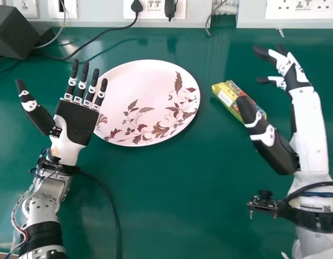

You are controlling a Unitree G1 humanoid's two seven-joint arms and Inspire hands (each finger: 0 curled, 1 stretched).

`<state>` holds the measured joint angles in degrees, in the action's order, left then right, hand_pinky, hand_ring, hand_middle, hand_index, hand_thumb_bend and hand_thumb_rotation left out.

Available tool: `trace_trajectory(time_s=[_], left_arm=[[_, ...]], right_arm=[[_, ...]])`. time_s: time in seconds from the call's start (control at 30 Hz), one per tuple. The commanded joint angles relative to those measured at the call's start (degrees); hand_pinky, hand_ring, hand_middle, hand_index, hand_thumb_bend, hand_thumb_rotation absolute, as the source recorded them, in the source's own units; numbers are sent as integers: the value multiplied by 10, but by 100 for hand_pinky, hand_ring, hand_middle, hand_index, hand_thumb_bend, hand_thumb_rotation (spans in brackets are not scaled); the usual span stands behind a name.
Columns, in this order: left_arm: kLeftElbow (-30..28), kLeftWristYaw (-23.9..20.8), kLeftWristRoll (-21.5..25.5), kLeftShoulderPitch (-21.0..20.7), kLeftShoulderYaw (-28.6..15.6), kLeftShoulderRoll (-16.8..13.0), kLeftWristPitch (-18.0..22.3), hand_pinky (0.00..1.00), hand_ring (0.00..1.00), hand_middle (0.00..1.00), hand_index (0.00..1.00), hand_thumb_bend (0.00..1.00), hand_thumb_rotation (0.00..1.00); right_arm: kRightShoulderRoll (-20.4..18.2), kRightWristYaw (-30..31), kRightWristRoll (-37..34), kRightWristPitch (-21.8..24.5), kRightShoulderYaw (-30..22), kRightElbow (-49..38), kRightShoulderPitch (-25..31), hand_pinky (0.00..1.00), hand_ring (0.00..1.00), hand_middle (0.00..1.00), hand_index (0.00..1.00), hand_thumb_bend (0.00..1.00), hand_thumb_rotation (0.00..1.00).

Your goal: Pick up biscuit and place it in the plate

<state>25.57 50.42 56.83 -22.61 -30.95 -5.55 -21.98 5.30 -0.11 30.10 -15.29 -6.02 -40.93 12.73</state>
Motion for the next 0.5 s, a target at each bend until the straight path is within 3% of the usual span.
trace_trajectory(time_s=[0.0,0.4,0.47], left_arm=[[28,2,-8,37,4,17,-4,77,87,90,92,100,65],[42,12,-10,33,5,17,-1,77,86,89,93,100,69],[44,14,-10,32,4,16,1,82,86,89,93,100,70]], right_arm=[[5,2,17,8,-2,-17,1,65,78,86,87,96,27],[19,10,186,59,2,-54,-8,66,79,88,88,95,26],[19,10,220,66,5,-58,-13,66,79,87,88,95,26]])
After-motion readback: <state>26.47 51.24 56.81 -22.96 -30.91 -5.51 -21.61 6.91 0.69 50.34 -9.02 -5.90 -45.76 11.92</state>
